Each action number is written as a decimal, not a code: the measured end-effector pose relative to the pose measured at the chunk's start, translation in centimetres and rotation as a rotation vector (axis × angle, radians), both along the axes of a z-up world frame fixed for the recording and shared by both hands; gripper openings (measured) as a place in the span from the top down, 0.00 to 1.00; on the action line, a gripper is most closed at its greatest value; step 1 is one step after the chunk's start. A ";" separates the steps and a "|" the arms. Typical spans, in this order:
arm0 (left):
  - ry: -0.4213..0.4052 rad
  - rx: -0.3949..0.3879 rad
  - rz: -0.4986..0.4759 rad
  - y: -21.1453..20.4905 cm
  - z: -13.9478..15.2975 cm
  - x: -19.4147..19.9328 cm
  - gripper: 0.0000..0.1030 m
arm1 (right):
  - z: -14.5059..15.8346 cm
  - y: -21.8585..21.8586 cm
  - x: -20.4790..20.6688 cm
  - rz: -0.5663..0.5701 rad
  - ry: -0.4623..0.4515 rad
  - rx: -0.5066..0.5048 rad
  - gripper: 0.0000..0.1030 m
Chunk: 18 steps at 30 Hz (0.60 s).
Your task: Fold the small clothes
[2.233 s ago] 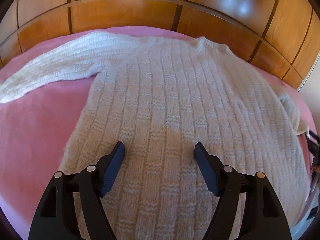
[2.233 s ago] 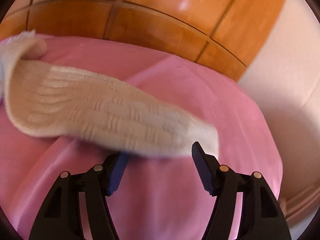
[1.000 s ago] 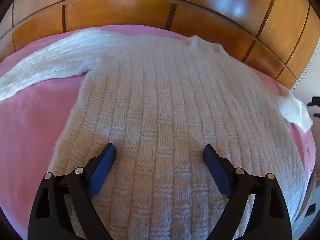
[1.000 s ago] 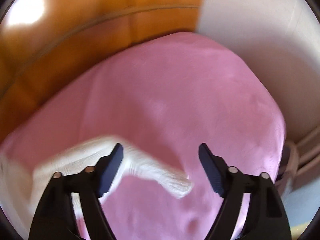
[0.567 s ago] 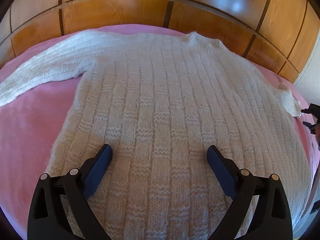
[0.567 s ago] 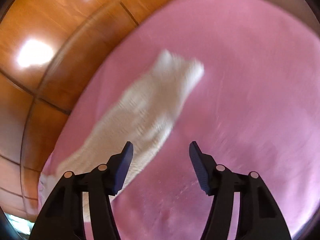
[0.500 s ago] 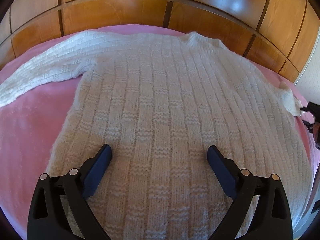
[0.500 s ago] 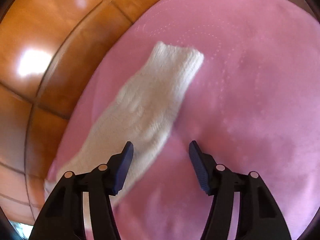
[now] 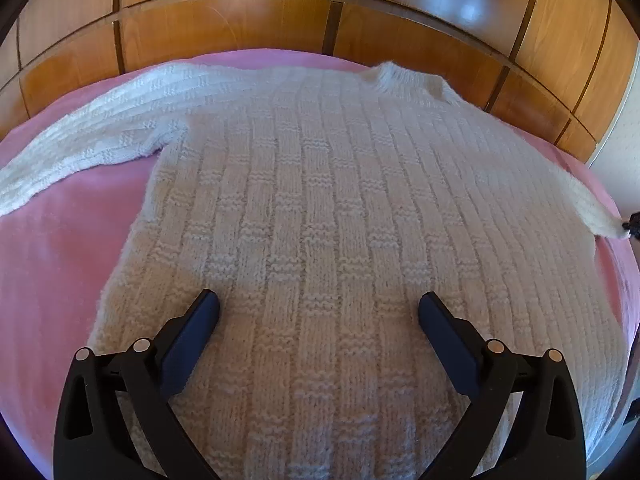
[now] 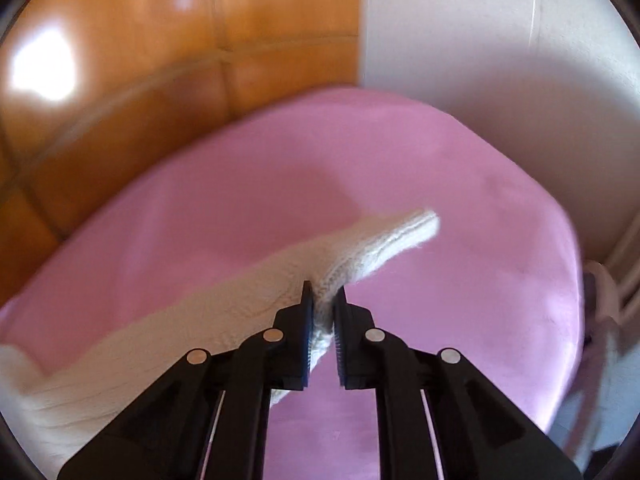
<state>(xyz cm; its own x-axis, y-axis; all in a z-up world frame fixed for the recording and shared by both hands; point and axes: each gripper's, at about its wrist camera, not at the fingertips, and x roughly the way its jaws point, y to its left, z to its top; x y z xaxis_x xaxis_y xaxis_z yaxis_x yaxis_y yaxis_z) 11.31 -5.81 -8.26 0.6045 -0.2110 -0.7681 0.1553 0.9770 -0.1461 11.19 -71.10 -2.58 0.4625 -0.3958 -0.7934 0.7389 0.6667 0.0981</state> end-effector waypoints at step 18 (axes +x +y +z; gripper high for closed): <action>0.004 -0.088 0.097 12.1 3.1 -7.0 0.06 | -1.2 25.0 -10.1 0.706 -0.119 0.508 0.48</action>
<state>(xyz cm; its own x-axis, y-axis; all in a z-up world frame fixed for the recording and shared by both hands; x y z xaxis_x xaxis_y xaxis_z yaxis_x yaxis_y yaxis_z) 4.29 6.31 -5.17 0.6222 -0.2185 -0.7517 0.0600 0.9708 -0.2325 1.06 -46.13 -3.74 0.5570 0.4021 -0.7267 0.1360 0.8190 0.5574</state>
